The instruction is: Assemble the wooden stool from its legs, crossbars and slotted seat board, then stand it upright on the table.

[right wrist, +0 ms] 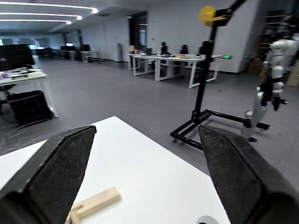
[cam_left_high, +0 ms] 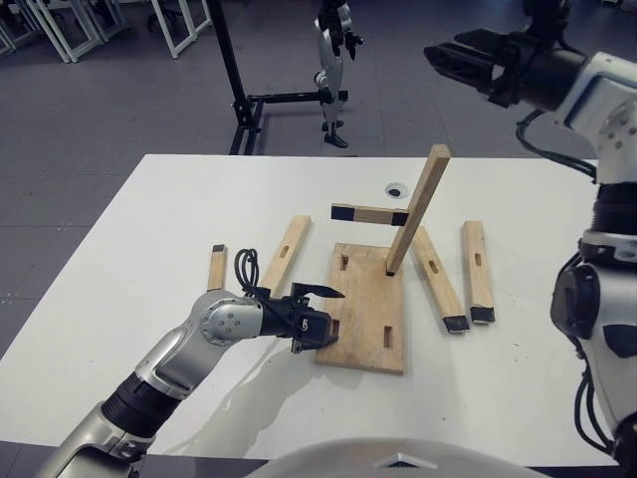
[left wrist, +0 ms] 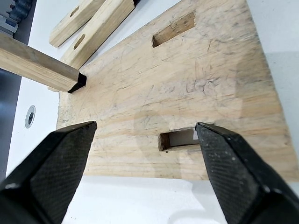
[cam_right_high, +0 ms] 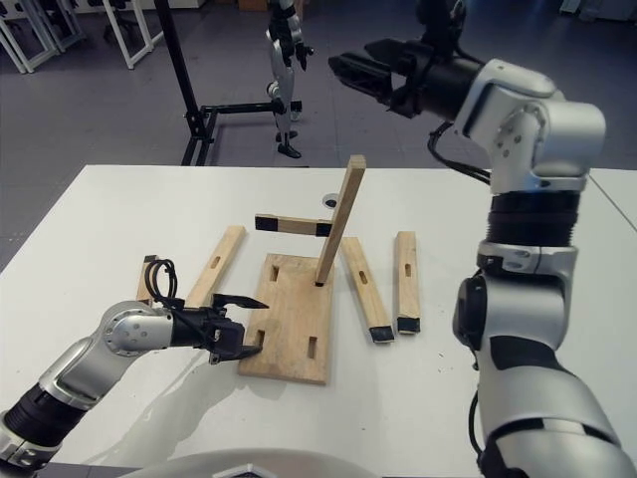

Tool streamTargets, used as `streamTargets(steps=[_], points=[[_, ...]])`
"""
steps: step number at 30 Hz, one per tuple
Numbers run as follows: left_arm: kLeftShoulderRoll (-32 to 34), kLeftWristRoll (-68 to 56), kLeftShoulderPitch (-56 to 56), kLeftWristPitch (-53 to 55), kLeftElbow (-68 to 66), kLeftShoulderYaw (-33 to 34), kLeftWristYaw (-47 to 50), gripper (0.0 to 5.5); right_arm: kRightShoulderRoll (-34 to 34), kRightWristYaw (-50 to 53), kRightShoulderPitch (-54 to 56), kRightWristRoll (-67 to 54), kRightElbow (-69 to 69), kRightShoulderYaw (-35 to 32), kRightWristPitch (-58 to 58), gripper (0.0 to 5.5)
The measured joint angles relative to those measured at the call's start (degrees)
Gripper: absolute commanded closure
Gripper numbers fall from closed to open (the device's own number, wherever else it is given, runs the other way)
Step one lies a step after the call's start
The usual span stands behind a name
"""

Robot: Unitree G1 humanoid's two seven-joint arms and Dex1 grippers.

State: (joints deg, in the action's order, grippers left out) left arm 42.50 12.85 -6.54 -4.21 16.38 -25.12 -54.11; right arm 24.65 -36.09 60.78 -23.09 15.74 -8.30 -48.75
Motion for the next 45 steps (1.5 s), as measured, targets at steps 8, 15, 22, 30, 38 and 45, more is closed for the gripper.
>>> streamTargets(steps=[8, 15, 22, 30, 38, 45], points=[[-0.5, -0.1, -0.8, 0.0, -0.4, -0.6, -0.1, 1.55, -11.3, 17.1, -7.9, -1.6, -7.9, -3.8, -6.6, 1.44], [-0.5, -0.2, -1.0, -0.8, -0.3, -0.5, -0.1, 1.55, -10.0, 24.3, 6.7, -2.2, -8.4, -10.3, 1.8, 1.44], [-0.5, 0.8, -1.1, -0.9, 0.2, -0.8, 0.7, 1.55, -13.5, 30.4, 3.5, -5.3, -10.3, -11.2, -0.5, 1.44], [-1.7, 1.1, -1.1, 0.2, -0.5, -1.7, 1.0, 1.55, -22.2, 33.5, -21.7, -8.2, -17.8, -8.3, -6.6, 1.44], [-3.7, 1.7, -0.5, 1.1, -0.1, -2.2, 3.0, 1.55, -14.2, 41.2, -0.4, -16.6, -25.4, -19.8, -8.3, 1.25], [-2.1, 1.3, 2.0, -0.8, 1.2, -1.2, 3.3, 1.55, -11.4, 46.0, -33.3, -13.2, -43.5, -20.0, -20.5, 0.43]])
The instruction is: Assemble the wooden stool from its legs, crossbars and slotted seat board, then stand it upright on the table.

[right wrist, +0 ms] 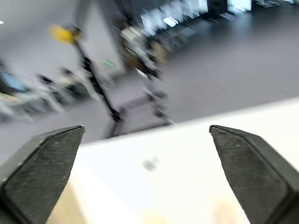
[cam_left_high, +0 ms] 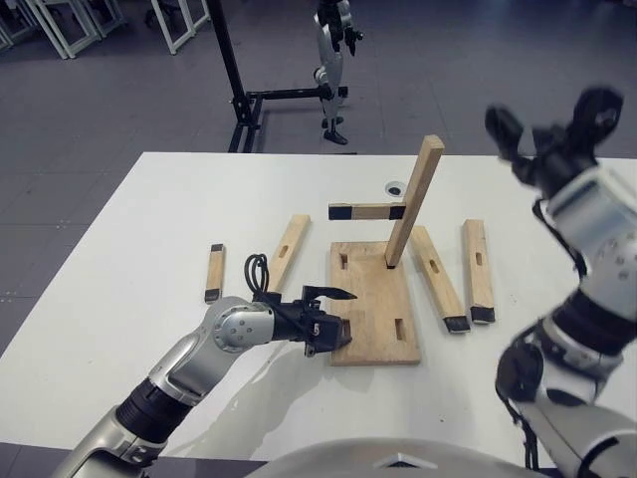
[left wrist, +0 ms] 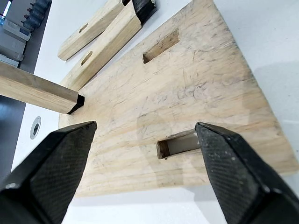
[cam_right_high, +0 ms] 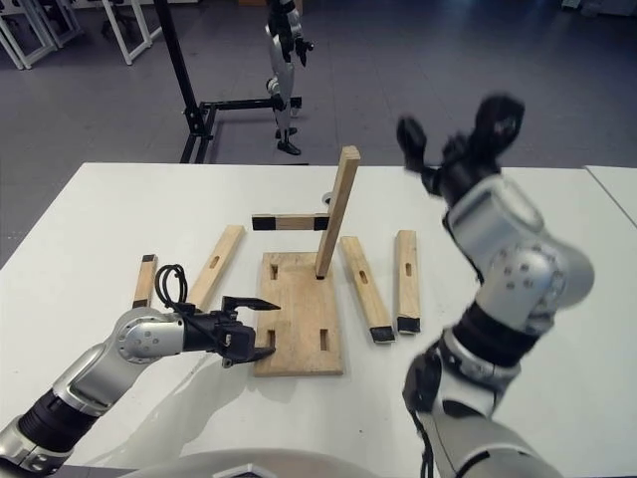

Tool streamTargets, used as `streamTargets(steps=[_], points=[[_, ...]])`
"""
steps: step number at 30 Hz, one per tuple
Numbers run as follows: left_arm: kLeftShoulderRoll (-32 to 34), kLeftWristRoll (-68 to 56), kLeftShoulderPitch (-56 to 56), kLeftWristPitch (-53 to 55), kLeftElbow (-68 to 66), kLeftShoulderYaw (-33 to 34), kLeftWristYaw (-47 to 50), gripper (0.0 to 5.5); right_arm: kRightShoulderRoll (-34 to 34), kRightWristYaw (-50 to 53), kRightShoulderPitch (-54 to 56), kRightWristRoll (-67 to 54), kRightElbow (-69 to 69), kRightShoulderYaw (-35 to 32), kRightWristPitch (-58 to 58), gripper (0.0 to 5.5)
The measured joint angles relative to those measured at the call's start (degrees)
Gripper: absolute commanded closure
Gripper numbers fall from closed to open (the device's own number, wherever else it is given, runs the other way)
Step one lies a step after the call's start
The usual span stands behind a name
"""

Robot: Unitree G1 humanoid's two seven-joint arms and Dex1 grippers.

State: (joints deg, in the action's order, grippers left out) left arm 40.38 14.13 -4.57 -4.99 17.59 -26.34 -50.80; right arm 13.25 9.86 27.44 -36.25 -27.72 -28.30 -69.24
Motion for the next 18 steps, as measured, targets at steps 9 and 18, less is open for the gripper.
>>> streamTargets(steps=[9, 18], points=[[1.5, -0.3, 0.8, -0.6, -0.3, 1.2, 0.0, 1.55, -5.7, -2.9, -27.4, 4.4, -2.2, 6.5, 2.5, 0.43], [0.6, -3.4, -0.2, 7.6, 2.3, 2.1, -2.7, 1.55, 0.0, -9.6, -34.0, 12.8, 5.9, 13.1, 14.4, 0.43]])
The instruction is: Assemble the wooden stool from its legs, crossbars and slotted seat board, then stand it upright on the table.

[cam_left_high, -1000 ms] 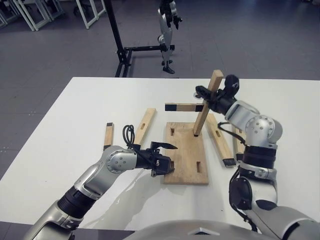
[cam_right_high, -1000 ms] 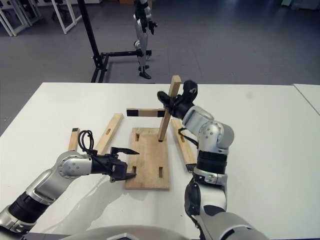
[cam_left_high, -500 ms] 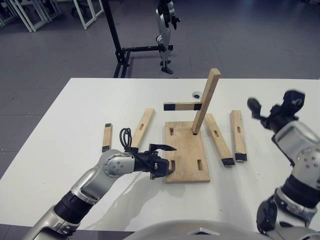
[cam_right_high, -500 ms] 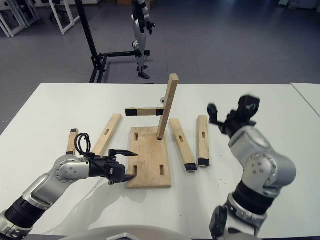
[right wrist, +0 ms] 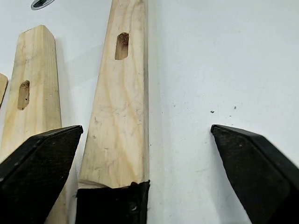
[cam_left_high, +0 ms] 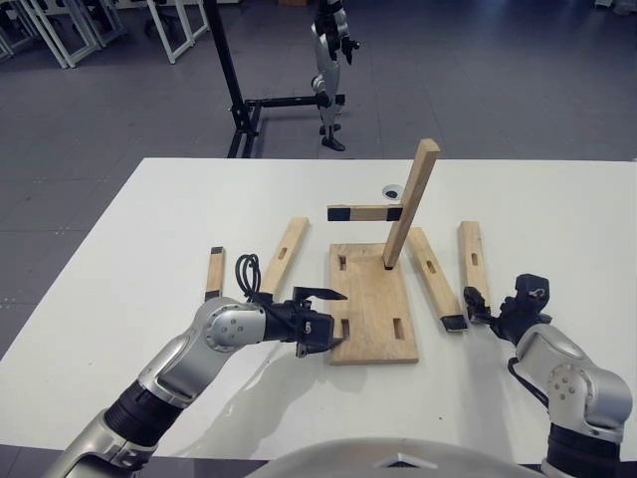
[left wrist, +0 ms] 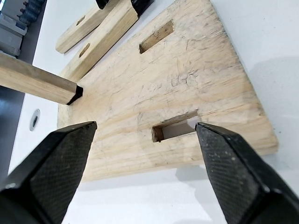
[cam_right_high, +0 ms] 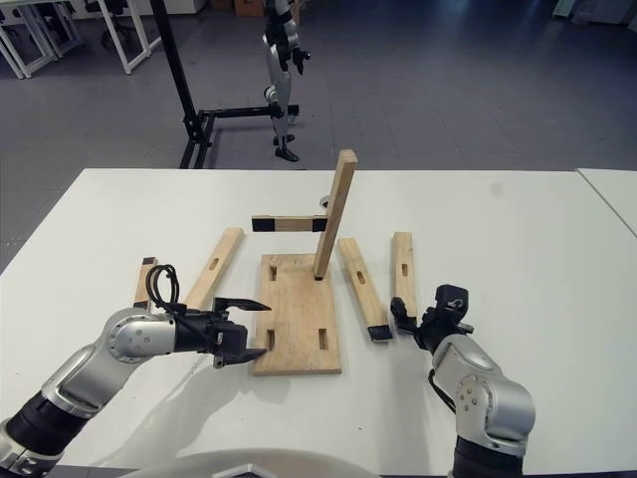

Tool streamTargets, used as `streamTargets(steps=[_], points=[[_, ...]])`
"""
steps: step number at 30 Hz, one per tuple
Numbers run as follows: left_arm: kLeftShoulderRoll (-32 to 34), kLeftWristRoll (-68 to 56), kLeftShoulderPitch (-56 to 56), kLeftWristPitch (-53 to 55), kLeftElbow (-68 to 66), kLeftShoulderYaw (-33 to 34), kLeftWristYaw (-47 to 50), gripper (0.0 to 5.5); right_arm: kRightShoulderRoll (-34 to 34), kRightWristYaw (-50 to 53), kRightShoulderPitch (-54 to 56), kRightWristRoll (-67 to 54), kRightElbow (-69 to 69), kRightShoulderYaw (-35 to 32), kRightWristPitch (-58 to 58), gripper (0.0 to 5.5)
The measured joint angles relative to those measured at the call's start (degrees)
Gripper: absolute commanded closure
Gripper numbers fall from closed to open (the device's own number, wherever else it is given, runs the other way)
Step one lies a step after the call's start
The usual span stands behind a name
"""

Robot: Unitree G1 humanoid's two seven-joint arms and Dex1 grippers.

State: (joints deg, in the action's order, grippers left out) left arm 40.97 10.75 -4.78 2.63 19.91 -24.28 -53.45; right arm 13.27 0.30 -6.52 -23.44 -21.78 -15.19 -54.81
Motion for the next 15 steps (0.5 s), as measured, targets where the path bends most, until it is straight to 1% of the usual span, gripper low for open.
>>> streamTargets(steps=[3, 6, 10, 11, 13, 15], points=[[-3.5, -5.8, -3.2, 8.9, 4.1, 2.3, -0.6, 1.55, 3.9, -1.7, -1.2, 5.2, 1.7, 4.7, 3.6, 0.97], [-6.9, -8.1, -6.9, 15.4, 8.0, 3.5, 0.6, 1.55, 4.2, -2.4, -1.4, 5.6, 2.2, 4.9, 4.4, 1.58], [-4.6, -6.0, -5.5, 15.4, 9.8, 1.7, 0.6, 1.55, 3.9, -2.9, -1.3, 6.2, 2.3, 4.7, 4.6, 2.42], [-5.0, -7.6, -5.5, 17.8, 11.3, 2.2, 0.6, 1.55, 4.3, -3.6, -1.4, 6.4, 2.4, 5.0, 4.9, 2.6], [-9.2, -12.6, -8.1, 25.5, 14.0, 5.6, 2.6, 1.55, 4.8, -5.1, -0.7, 6.3, 2.8, 4.8, 5.9, 3.03], [-14.6, -18.9, -15.3, 33.3, 14.5, 12.2, 6.5, 1.55, 5.0, -7.0, 2.6, 4.8, 5.2, 2.6, 6.1, 3.46]])
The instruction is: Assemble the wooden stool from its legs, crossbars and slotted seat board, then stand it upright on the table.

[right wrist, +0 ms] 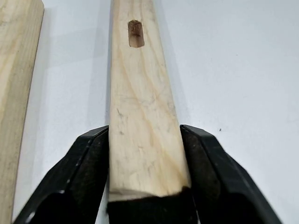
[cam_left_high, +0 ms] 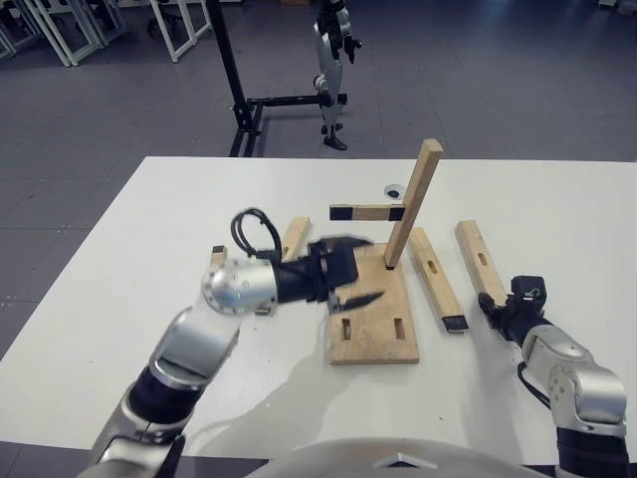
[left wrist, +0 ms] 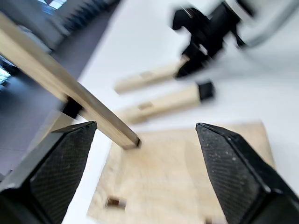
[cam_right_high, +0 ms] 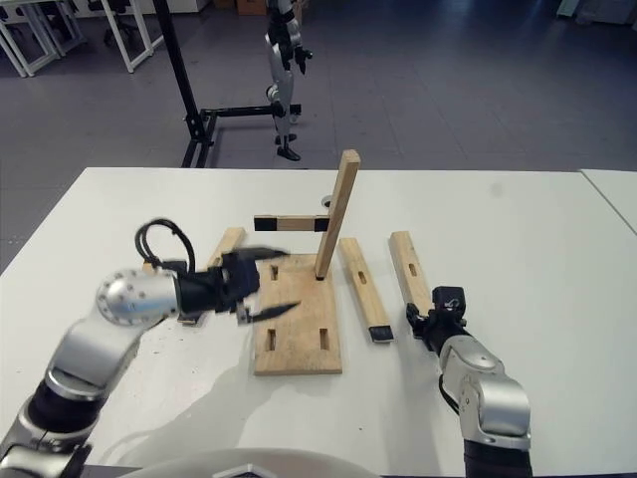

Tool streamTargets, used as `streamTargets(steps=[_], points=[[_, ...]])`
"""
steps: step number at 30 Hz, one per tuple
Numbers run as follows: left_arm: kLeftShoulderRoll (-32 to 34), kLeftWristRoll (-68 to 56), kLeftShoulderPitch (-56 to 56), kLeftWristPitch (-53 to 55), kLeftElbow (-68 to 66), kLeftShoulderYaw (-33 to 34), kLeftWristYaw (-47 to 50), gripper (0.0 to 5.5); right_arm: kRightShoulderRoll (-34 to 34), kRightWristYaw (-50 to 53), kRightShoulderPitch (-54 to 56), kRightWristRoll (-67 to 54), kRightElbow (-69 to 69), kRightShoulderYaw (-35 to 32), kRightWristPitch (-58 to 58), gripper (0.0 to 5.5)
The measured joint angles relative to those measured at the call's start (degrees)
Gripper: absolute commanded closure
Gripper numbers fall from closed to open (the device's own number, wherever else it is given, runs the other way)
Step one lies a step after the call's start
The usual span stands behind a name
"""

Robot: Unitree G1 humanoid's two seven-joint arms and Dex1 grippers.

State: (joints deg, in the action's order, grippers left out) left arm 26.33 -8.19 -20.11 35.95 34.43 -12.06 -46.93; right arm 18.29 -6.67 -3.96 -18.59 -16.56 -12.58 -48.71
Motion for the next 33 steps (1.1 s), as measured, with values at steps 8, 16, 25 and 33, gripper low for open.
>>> streamTargets(steps=[8, 16, 25, 33], points=[[2.8, -14.8, -19.8, 7.6, -22.0, 20.1, 0.2, 1.55, 10.0, -4.7, 38.9, -8.5, 9.4, -10.9, 2.8, 3.48], [3.0, -50.4, -34.8, 34.1, -40.8, 32.1, -12.4, 1.55, 5.0, -22.4, 59.0, -47.8, 7.7, -9.0, -15.8, 3.48], [-0.7, -58.8, -34.7, 37.9, -38.8, 32.3, -5.5, 1.55, 6.2, -25.5, 56.6, -51.4, 3.4, -0.5, -17.8, 3.48], [-1.0, -61.3, -30.9, 36.6, -37.3, 31.8, -3.5, 1.85, 6.2, -27.5, 47.9, -50.1, 0.8, 6.2, -17.2, 3.48]])
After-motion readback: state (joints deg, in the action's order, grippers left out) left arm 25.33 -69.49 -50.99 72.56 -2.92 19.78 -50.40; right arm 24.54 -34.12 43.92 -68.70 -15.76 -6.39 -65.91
